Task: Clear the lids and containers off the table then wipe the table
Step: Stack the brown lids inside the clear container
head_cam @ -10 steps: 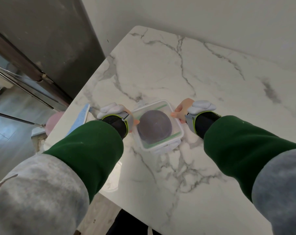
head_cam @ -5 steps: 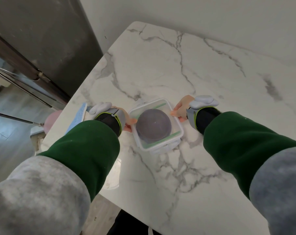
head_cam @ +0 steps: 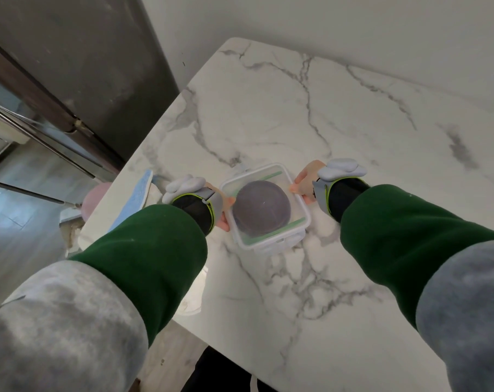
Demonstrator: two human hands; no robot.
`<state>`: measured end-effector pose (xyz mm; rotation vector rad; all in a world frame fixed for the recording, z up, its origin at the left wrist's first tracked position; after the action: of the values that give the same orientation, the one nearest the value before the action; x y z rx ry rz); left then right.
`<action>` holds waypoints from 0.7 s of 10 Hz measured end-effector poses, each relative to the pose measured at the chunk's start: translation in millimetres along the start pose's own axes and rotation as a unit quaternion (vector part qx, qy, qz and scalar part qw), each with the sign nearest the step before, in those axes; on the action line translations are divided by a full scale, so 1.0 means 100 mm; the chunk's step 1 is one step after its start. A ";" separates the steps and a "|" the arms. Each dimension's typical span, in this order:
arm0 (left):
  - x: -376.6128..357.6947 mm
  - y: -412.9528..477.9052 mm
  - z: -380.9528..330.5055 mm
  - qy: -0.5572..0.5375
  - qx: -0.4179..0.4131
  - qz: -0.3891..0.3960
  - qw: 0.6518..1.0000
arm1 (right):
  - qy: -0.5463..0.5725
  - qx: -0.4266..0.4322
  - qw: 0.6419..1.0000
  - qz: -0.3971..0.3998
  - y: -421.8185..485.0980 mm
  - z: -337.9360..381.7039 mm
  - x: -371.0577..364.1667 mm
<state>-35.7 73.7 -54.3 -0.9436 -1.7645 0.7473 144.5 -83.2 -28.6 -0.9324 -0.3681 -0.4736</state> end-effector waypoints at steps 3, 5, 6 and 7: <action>-0.15 -0.15 0.03 0.064 -0.008 0.005 0.998 | 0.028 0.019 0.999 -0.005 0.00 -0.04 -0.01; -0.15 -0.11 0.07 0.062 -0.013 0.022 0.998 | 0.035 0.019 0.999 0.000 0.00 -0.05 -0.01; -0.14 -0.10 0.06 0.098 -0.008 0.035 0.995 | 0.035 0.019 0.999 0.002 -0.01 -0.03 0.00; -0.13 -0.13 0.00 0.136 -0.009 0.037 0.990 | 0.030 0.024 0.999 -0.001 -0.02 -0.08 0.00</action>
<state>-36.3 55.6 -49.9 -1.0746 -1.5073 0.6175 144.0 -90.9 -32.3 -0.8699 -0.3247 -0.4907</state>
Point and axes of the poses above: each hand's wrist, its own y-axis towards the middle knuckle, its own x-axis out of the back of the hand, z = x × y, the point moved 5 cm from there along y, towards the middle knuckle, and after that the axes turned 3 degrees about x, right-handed, at the moved point
